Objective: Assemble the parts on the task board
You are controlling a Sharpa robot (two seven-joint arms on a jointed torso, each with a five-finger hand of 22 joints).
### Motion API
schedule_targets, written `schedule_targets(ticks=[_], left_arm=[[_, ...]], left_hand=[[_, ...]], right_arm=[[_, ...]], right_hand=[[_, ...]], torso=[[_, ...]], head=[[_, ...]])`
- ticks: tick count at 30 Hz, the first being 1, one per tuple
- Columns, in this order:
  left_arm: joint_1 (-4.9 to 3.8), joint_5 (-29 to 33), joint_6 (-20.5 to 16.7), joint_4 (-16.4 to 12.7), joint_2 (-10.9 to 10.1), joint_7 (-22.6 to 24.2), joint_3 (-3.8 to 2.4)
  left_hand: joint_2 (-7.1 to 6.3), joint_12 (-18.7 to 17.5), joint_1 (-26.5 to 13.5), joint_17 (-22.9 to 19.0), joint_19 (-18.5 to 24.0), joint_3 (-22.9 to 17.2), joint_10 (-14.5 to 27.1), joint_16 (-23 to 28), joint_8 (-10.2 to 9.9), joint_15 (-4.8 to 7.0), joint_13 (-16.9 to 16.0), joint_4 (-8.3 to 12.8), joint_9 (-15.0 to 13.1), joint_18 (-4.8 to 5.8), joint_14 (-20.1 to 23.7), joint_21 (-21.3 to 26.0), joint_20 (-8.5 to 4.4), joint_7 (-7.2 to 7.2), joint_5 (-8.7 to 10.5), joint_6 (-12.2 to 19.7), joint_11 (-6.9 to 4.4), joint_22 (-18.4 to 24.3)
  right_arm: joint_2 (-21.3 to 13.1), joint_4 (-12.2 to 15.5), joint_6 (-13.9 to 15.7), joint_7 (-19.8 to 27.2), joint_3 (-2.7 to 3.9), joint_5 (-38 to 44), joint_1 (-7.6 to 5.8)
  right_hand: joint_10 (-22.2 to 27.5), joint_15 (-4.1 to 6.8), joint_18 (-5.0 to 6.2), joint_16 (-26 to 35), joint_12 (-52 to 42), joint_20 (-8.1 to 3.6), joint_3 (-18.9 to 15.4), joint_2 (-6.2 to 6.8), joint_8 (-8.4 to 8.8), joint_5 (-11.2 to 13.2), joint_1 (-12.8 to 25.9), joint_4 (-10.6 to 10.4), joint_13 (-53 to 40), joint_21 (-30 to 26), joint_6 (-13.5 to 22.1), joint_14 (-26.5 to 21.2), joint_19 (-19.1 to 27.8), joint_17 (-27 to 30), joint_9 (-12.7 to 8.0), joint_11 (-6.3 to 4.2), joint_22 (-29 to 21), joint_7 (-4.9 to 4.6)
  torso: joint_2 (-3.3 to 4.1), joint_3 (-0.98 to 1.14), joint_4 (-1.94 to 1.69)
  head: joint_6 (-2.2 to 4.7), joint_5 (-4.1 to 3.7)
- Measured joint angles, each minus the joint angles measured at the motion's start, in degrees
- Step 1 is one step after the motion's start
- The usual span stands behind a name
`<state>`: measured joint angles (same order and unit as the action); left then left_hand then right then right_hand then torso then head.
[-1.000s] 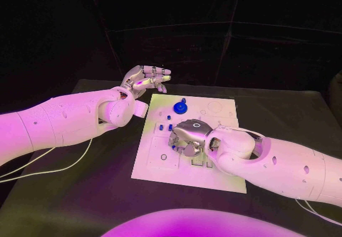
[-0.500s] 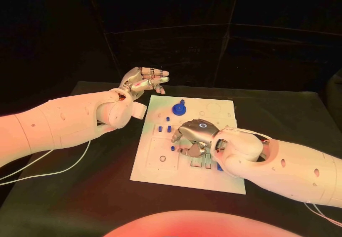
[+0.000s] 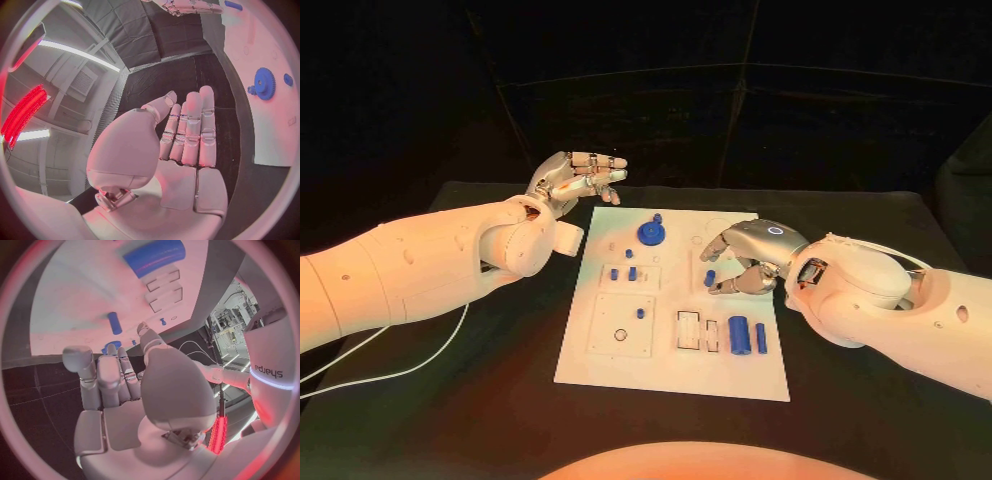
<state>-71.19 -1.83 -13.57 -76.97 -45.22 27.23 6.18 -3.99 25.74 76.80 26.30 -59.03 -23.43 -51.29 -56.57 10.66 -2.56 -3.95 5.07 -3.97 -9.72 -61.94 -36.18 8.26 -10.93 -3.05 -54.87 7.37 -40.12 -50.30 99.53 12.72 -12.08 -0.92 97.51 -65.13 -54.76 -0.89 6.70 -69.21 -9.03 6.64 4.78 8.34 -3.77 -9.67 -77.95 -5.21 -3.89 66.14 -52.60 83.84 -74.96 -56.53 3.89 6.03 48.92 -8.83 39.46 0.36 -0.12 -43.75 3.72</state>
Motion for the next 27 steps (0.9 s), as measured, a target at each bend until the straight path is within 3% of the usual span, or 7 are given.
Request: schedule_targets(ticks=[3,13,17,19,27], left_arm=[[0.0,0.0,0.0,0.1,0.0,0.0,0.0],[0.01,0.0,0.0,0.3,0.1,0.0,0.02],[0.02,0.0,0.0,0.3,0.1,0.0,0.02],[0.02,0.0,0.0,0.3,0.1,0.0,0.02],[0.02,0.0,0.0,0.4,0.1,0.0,0.02]], left_hand=[[0.0,0.0,0.0,0.0,0.0,0.0,0.0,0.0,0.0,0.0,0.0,0.0,0.0,0.0,0.0,0.0,0.0,0.0,0.0,0.0,0.0,0.0],[0.0,0.0,0.0,0.0,0.0,0.0,0.0,0.0,0.0,0.0,0.0,0.0,0.0,0.0,0.0,0.0,0.0,0.0,0.0,0.0,0.0,0.0],[0.0,0.0,0.0,0.0,0.0,0.0,0.0,0.0,0.0,0.0,0.0,0.0,0.0,0.0,0.0,0.0,0.0,0.0,0.0,0.0,0.0,0.0],[0.0,0.0,0.0,0.0,0.0,0.0,0.0,0.0,0.0,0.0,0.0,0.0,0.0,0.0,0.0,0.0,0.0,0.0,0.0,0.0,0.0,0.0],[0.0,0.0,0.0,0.0,0.0,0.0,0.0,0.0,0.0,0.0,0.0,0.0,0.0,0.0,0.0,0.0,0.0,0.0,0.0,0.0,0.0,0.0]], right_arm=[[-0.7,0.0,-0.6,-0.7,0.0,0.0,-0.24],[0.2,-0.6,-2.6,-1.9,-0.02,0.3,-0.4],[1.0,-1.4,-3.2,-2.1,-0.03,0.4,-0.41],[1.4,-1.8,-3.5,-2.1,-0.03,0.5,-0.41],[3.0,-3.2,-5.0,-2.1,-0.05,0.3,-0.41]], right_hand=[[0.5,0.0,0.0,0.0,-0.7,0.0,-1.8,-0.47,0.0,-0.3,-1.5,-1.4,0.0,-0.3,0.0,0.0,0.0,0.1,0.0,0.01,-0.2,0.0],[0.3,0.0,-0.01,0.0,-3.0,-0.21,-2.1,-2.61,-0.38,-0.3,-4.5,-1.6,0.0,-0.3,-1.0,0.0,-0.2,0.0,0.2,-0.24,0.0,0.43],[-0.9,0.2,-0.01,-0.2,-4.0,-0.52,-0.9,-3.94,-0.67,0.5,-5.9,-1.3,0.0,-0.3,-2.0,0.2,-0.5,-0.1,0.2,-0.59,0.4,0.3],[-1.4,0.2,-0.01,-0.3,-4.2,-0.6,-0.8,-4.14,-0.66,0.6,-6.1,-1.5,0.0,0.0,-2.3,0.2,-0.8,0.0,0.2,-0.59,0.8,-0.04],[-5.6,0.61,-0.02,-0.3,-4.7,-0.83,1.4,-4.97,-0.88,0.6,-6.9,-1.5,0.2,1.7,-4.0,0.2,-2.3,-0.2,0.2,-1.14,3.1,0.33]], torso=[[0.04,0.03,0.0],[0.14,0.09,-0.14],[0.17,0.07,-0.14],[0.17,0.06,-0.14],[0.17,0.03,-0.14]], head=[[0.14,-0.12],[0.28,-0.24],[0.12,-0.18],[0.03,-0.15],[-0.35,0.02]])
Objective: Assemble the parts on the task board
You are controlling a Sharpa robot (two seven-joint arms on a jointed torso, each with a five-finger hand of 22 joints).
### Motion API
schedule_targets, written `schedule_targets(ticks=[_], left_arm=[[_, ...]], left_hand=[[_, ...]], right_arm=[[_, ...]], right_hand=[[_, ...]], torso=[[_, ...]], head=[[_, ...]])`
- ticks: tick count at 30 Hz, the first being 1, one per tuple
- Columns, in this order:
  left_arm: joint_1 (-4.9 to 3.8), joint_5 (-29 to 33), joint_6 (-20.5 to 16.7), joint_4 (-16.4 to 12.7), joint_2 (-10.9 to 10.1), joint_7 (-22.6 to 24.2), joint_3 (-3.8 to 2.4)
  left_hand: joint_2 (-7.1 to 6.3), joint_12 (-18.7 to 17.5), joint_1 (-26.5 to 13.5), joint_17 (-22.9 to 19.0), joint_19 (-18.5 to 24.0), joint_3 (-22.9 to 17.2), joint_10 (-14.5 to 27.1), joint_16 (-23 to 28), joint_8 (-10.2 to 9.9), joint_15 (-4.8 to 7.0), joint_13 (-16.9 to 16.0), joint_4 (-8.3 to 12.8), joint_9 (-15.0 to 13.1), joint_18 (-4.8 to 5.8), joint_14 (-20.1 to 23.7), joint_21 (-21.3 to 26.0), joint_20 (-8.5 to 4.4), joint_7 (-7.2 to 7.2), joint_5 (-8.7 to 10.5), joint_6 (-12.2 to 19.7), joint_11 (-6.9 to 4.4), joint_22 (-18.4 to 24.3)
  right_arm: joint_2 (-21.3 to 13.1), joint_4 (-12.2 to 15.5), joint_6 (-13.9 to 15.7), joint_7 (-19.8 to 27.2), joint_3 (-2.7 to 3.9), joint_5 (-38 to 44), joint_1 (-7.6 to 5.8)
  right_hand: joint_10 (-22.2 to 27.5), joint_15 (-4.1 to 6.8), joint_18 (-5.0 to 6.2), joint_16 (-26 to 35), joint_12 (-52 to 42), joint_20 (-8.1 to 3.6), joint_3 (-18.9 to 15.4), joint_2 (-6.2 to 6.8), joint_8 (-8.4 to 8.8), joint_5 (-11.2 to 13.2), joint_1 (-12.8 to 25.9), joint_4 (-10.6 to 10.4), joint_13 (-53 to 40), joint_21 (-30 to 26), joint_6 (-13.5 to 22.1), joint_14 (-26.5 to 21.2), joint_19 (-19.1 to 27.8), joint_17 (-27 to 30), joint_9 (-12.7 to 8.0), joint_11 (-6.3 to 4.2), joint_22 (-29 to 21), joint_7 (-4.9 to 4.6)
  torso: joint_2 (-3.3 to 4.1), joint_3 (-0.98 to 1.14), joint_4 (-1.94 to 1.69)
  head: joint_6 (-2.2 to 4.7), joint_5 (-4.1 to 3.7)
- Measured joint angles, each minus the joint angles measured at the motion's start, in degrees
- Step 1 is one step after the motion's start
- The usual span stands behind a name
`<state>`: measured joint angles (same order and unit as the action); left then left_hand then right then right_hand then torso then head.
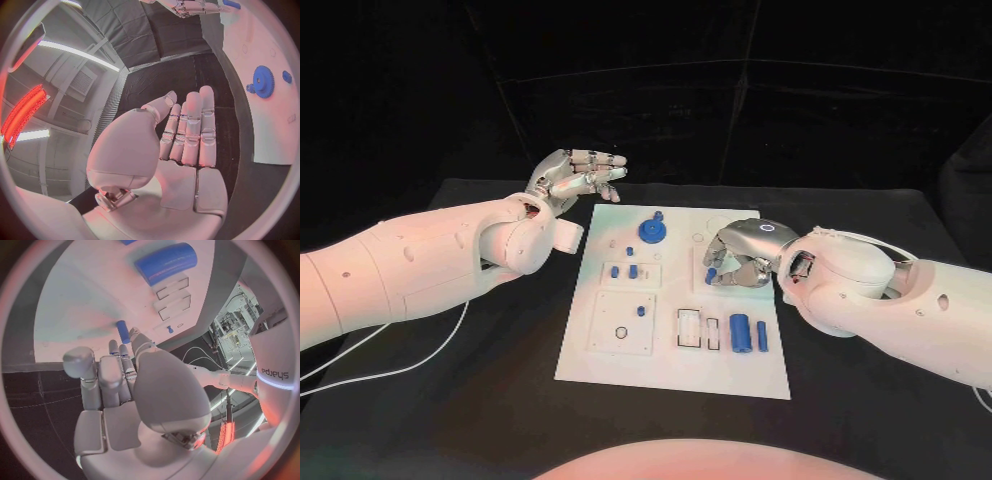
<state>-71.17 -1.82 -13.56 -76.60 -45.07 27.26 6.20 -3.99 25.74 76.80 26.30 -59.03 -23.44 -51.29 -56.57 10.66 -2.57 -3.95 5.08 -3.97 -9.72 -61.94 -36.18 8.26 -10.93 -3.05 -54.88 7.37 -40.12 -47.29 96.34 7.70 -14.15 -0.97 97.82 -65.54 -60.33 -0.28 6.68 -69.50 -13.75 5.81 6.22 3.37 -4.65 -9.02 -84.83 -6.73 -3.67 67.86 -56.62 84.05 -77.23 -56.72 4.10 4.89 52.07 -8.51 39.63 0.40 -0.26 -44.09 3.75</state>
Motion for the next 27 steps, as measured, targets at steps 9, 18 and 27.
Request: schedule_targets(ticks=[9,18,27], left_arm=[[0.0,0.0,0.0,0.0,0.0,0.0,0.0],[0.0,0.0,0.0,0.0,0.0,0.0,0.0],[0.0,0.0,0.0,0.0,0.0,0.0,0.0]], left_hand=[[0.0,0.0,0.0,-0.1,0.0,-0.1,0.0,0.0,0.0,0.0,0.0,0.1,0.0,0.0,0.0,0.0,0.0,0.0,0.0,0.0,0.0,0.0],[0.0,0.0,0.0,-0.1,0.0,-0.1,0.0,0.0,0.0,0.0,0.0,0.1,0.0,0.0,0.0,0.0,0.0,0.0,0.0,0.0,0.0,0.0],[0.0,0.0,0.0,-0.1,0.0,-0.1,0.0,0.0,0.0,0.0,0.0,0.1,0.0,0.0,0.0,0.0,0.0,0.0,0.0,0.0,0.0,0.0]], right_arm=[[1.0,-1.2,-1.9,0.1,-0.02,-0.2,0.02],[1.8,-1.9,-3.0,0.4,-0.04,-0.3,0.04],[1.9,-2.1,-2.6,0.4,-0.04,0.0,0.06]], right_hand=[[-3.9,0.4,0.0,-1.2,1.3,-0.55,2.6,-0.46,0.0,0.0,-0.5,-0.1,0.0,1.1,-1.8,0.0,-0.6,-1.3,0.0,-0.39,1.9,-0.01],[-5.8,0.82,0.0,-1.8,2.7,-0.59,4.9,-0.4,-0.49,0.2,-0.9,0.0,0.0,2.0,-3.8,0.0,-1.0,-2.1,0.0,-0.76,3.0,0.32],[-8.2,1.14,0.0,-2.7,3.9,-1.1,8.8,-0.88,-0.66,2.8,-1.8,0.7,0.0,3.2,-5.9,-0.1,-1.5,-2.9,0.0,-1.19,4.7,0.56]], torso=[[-0.03,0.0,0.02],[-0.05,0.01,0.05],[-0.09,0.01,0.05]], head=[[-0.31,0.04],[-0.48,0.01],[-0.63,0.04]])
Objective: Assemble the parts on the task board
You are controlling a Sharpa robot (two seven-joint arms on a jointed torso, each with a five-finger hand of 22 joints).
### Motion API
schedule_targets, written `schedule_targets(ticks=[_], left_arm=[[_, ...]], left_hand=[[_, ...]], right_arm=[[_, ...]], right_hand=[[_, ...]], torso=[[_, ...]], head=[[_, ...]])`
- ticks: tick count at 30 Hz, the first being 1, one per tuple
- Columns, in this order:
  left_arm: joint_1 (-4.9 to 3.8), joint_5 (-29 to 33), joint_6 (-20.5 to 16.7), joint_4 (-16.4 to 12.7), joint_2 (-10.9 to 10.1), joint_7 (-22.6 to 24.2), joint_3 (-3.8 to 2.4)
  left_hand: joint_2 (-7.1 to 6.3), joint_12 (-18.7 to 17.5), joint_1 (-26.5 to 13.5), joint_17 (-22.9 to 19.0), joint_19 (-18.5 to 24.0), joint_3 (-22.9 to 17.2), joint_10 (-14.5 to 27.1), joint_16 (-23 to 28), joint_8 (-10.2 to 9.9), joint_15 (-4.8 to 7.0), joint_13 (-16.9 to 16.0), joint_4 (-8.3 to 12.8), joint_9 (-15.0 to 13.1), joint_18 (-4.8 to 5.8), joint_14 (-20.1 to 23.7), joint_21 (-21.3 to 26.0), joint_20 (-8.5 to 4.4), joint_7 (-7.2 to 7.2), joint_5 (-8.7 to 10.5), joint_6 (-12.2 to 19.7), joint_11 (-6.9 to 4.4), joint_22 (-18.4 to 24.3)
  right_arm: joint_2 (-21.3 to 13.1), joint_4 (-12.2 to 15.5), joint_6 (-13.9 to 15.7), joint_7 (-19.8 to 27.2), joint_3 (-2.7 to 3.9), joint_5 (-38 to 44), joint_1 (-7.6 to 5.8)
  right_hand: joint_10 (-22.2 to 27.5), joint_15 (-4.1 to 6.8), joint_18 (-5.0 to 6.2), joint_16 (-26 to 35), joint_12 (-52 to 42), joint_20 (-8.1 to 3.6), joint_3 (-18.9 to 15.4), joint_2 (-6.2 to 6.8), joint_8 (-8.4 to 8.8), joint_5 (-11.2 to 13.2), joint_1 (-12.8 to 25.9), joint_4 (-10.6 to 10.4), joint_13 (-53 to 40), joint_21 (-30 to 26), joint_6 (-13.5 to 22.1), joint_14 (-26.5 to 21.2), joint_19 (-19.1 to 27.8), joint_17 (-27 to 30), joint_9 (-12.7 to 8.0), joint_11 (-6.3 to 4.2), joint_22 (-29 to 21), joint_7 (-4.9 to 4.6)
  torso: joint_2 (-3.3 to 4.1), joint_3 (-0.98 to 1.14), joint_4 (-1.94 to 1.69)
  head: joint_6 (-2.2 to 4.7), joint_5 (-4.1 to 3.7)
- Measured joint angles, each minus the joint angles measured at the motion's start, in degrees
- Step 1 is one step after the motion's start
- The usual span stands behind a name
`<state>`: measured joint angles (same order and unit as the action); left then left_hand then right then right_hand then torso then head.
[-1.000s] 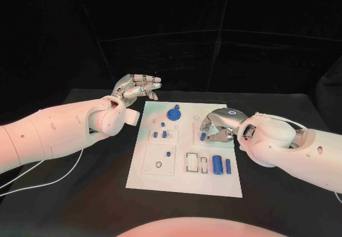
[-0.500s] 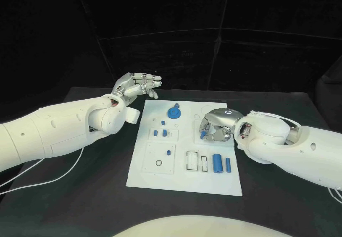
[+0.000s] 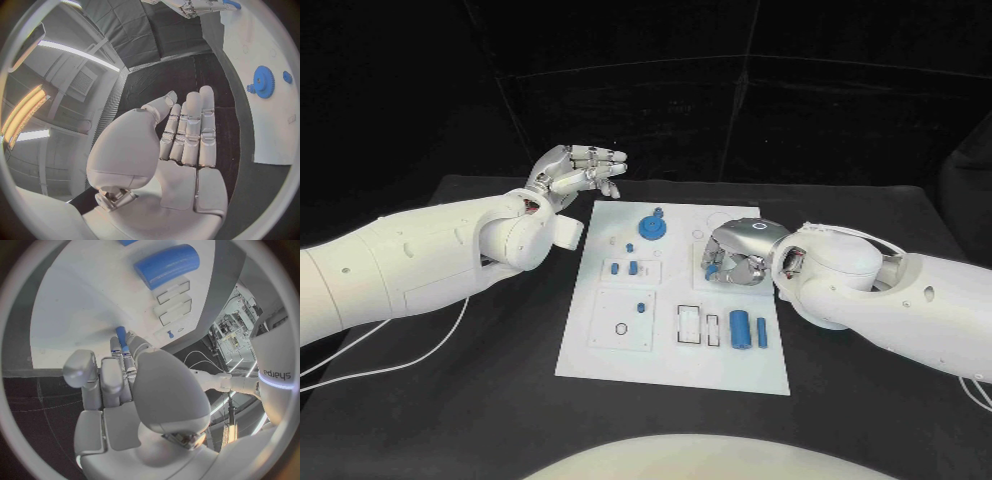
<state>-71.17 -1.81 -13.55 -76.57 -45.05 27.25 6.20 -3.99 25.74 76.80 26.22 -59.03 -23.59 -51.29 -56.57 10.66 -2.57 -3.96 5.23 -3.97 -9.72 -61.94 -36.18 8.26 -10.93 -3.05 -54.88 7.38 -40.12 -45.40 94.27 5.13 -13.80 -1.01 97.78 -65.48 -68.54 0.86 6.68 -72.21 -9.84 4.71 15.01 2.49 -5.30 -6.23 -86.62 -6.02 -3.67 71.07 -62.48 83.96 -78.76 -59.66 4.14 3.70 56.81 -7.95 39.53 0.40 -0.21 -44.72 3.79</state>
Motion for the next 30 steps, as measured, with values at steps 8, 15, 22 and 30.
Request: schedule_targets(ticks=[8,15,22,30], left_arm=[[0.0,0.0,0.0,0.1,0.0,0.0,0.0],[0.0,0.0,0.0,0.0,0.0,0.0,0.0],[0.0,0.0,0.0,0.1,0.1,0.0,0.0],[0.0,0.0,0.0,0.2,0.6,0.0,0.01]], left_hand=[[0.0,0.0,0.0,0.0,0.0,0.0,0.0,0.0,0.0,0.0,0.0,0.0,0.0,0.0,0.0,0.0,0.0,0.0,0.0,0.0,0.0,0.0],[0.0,0.2,0.0,-0.1,0.2,0.0,0.0,0.0,0.2,0.0,0.0,0.0,0.0,0.0,0.0,0.0,0.15,0.0,0.0,0.0,0.0,0.0],[0.0,0.2,0.0,-0.1,0.2,0.0,0.0,0.0,0.2,0.0,0.0,0.0,0.0,0.0,0.0,0.0,0.16,0.0,0.0,0.0,0.0,0.0],[0.0,0.2,0.0,-0.1,0.2,0.0,0.0,0.0,0.2,0.0,0.0,0.0,0.0,0.0,0.0,0.0,0.15,0.0,0.0,0.0,0.0,0.0]], right_arm=[[-1.8,2.9,3.8,0.0,-0.01,0.2,0.06],[-4.0,7.9,7.4,0.7,0.84,-1.0,0.01],[-2.4,11.0,9.5,1.9,1.23,-2.2,-0.03],[4.5,8.7,9.7,3.7,0.71,-3.3,0.22]], right_hand=[[-1.3,0.08,-0.01,-0.2,1.3,-0.11,3.2,0.19,-0.17,0.9,-0.2,0.8,-0.1,1.0,-0.7,0.1,-0.5,-0.1,0.0,-0.12,1.6,-0.03],[-1.5,0.08,-0.01,-0.2,1.8,-0.1,4.5,0.76,-0.17,0.9,0.0,1.3,-0.1,1.0,-0.8,0.1,-0.5,-0.1,0.0,0.09,1.7,-0.03],[-1.7,0.08,-0.01,-0.5,2.3,-0.1,5.3,1.0,0.21,0.9,0.2,1.7,-0.1,1.3,-0.9,0.1,-0.5,-0.1,0.0,0.29,1.8,-0.21],[-1.9,0.08,-0.01,-0.5,2.7,-0.1,6.1,1.23,0.22,0.7,0.4,1.9,-0.1,1.3,-0.9,0.1,-0.5,0.0,-0.1,0.08,1.8,-0.22]], torso=[[-0.04,0.01,0.03],[-0.09,-0.05,0.0],[-0.08,-0.08,-0.04],[-0.01,-0.12,-0.1]], head=[[0.06,0.12],[0.19,0.05],[0.1,0.62],[-0.11,1.15]])
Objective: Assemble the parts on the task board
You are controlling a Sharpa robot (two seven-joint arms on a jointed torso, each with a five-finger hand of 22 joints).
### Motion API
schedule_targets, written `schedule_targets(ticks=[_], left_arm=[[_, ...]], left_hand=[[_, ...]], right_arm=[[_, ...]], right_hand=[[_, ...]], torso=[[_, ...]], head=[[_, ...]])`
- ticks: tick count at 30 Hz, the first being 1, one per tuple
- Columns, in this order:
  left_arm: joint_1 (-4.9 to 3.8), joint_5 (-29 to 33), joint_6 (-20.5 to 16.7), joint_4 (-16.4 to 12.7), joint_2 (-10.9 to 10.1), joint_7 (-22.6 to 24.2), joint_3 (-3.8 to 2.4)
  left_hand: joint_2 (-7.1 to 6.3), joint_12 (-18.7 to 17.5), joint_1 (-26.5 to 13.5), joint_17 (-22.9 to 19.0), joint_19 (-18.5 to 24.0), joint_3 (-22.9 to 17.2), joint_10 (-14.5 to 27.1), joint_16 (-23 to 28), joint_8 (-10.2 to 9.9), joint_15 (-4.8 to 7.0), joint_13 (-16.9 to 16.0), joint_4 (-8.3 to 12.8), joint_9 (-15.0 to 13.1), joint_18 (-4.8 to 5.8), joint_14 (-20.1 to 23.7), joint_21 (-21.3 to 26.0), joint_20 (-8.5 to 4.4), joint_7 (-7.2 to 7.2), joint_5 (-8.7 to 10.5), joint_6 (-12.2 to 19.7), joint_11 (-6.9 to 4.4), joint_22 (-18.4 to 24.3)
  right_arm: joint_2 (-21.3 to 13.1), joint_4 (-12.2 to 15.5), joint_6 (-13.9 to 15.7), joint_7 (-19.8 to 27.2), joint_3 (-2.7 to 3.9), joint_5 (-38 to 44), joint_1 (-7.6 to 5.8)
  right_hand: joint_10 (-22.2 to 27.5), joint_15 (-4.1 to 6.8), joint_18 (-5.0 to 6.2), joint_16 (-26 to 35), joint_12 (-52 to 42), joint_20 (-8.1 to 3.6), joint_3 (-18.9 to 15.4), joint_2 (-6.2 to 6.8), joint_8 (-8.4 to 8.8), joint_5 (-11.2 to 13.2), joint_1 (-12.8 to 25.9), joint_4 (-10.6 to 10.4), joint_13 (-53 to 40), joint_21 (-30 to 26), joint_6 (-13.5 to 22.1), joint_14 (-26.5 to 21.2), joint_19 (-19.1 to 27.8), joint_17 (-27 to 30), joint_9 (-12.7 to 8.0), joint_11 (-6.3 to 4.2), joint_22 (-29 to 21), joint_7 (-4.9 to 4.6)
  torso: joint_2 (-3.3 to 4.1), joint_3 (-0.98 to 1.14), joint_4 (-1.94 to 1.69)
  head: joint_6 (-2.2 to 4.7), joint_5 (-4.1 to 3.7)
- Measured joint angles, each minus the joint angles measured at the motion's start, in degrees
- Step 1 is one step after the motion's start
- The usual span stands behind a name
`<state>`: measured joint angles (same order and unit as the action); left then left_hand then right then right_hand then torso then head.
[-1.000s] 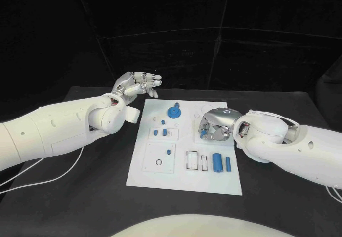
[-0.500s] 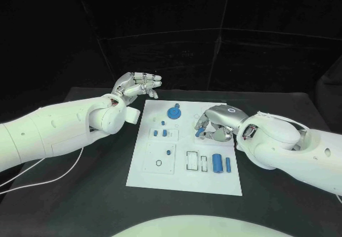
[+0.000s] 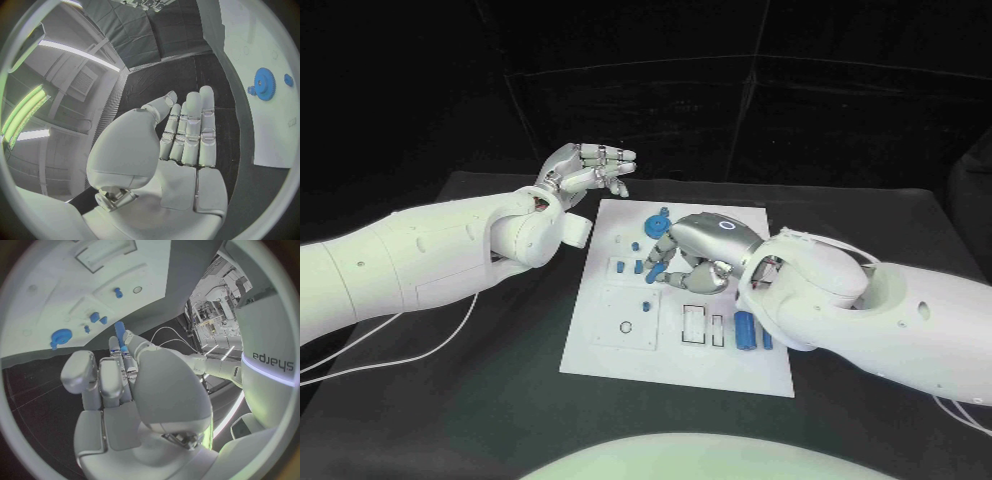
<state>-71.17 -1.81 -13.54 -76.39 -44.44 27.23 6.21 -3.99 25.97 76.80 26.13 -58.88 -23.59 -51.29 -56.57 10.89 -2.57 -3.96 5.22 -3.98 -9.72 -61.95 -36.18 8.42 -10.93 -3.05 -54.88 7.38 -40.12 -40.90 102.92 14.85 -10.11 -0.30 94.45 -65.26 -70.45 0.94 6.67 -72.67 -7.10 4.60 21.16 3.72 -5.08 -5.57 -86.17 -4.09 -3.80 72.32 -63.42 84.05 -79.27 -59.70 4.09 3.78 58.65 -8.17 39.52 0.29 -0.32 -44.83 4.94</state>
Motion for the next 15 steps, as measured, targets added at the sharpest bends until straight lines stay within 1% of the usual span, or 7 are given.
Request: schedule_targets(ticks=[3,4,5,8,11,15], left_arm=[[0.0,0.0,0.0,0.1,0.2,0.0,0.0],[0.0,0.0,0.0,0.1,0.2,0.0,0.0],[0.0,0.0,0.0,0.2,0.3,0.0,0.0],[0.0,0.0,0.0,0.2,0.4,0.0,0.0],[0.0,0.0,0.0,0.3,0.5,0.0,0.0],[0.0,0.0,0.0,0.3,0.7,0.0,0.0]], left_hand=[[0.0,0.0,0.0,0.0,0.0,0.0,0.0,0.0,0.0,0.0,0.0,0.0,0.0,0.0,0.0,0.0,0.0,0.0,0.0,0.0,0.0,0.0],[0.0,0.0,0.0,0.0,0.0,0.0,0.0,0.0,0.0,0.0,0.0,0.0,0.0,0.0,0.0,0.0,0.0,0.0,0.0,0.0,0.0,0.0],[0.0,0.0,0.0,0.0,0.0,0.0,0.0,0.0,0.0,0.0,0.0,0.0,0.0,0.0,0.0,0.0,0.0,0.0,0.0,0.0,0.0,0.0],[0.0,0.0,0.0,0.0,0.0,0.0,0.0,0.0,0.0,0.0,0.0,0.0,0.0,0.0,0.0,0.0,0.0,0.0,0.0,0.0,0.0,0.0],[0.0,0.0,0.0,0.0,0.0,0.0,0.0,0.0,0.0,0.0,0.0,0.0,0.0,0.0,0.0,0.0,0.0,0.0,0.0,0.0,0.0,0.0],[0.0,0.0,0.0,0.0,0.0,0.0,0.0,0.0,0.0,0.0,0.0,0.0,0.0,0.0,0.0,0.0,0.0,0.0,0.0,0.0,0.0,0.0]], right_arm=[[2.1,-1.1,-0.2,0.7,-0.59,-0.3,0.67],[2.8,-1.5,-0.4,1.0,-0.76,-0.4,1.11],[3.2,-1.8,-0.5,1.2,-0.86,-0.4,1.49],[4.6,-2.8,-1.1,1.8,-1.12,-0.5,2.66],[5.7,-3.7,-1.7,2.3,-1.16,-0.6,3.28],[6.9,-4.8,-2.9,2.6,-1.21,-0.1,3.96]], right_hand=[[0.0,0.0,0.0,0.0,0.0,0.0,0.1,0.0,0.0,0.0,0.0,0.1,0.0,0.0,0.0,0.0,0.0,0.1,0.0,0.0,0.0,0.0],[0.0,0.0,0.0,0.0,0.0,0.0,0.2,0.0,0.05,-0.2,0.0,0.2,0.0,0.0,0.0,0.0,0.0,0.2,0.0,0.0,0.0,0.0],[0.0,0.0,0.0,0.0,0.0,0.0,0.2,0.27,0.11,-0.3,0.3,0.2,0.0,0.0,0.0,0.0,0.0,0.2,0.0,0.0,0.0,0.0],[0.0,0.0,0.01,0.0,0.2,0.0,0.3,0.29,0.15,-0.3,0.3,0.1,0.0,0.0,0.0,0.0,0.0,0.2,0.0,0.0,0.0,0.0],[0.0,0.0,0.0,0.0,0.3,0.0,0.5,0.29,0.21,-0.3,0.3,0.2,0.0,0.0,0.0,0.0,0.0,0.2,0.0,0.0,0.0,0.0],[0.0,0.0,0.0,0.0,0.3,0.0,0.5,0.29,0.22,-0.3,0.3,0.2,0.0,0.0,0.0,0.0,0.0,0.2,-0.1,0.0,0.0,0.0]], torso=[[0.07,0.01,-0.03],[0.07,0.03,-0.03],[0.07,0.03,-0.03],[0.08,0.03,-0.03],[0.07,0.03,0.04],[0.07,0.03,0.06]], head=[[-0.09,0.34],[-0.12,0.39],[-0.12,0.51],[-0.26,0.81],[-0.43,1.25],[-0.69,1.52]])
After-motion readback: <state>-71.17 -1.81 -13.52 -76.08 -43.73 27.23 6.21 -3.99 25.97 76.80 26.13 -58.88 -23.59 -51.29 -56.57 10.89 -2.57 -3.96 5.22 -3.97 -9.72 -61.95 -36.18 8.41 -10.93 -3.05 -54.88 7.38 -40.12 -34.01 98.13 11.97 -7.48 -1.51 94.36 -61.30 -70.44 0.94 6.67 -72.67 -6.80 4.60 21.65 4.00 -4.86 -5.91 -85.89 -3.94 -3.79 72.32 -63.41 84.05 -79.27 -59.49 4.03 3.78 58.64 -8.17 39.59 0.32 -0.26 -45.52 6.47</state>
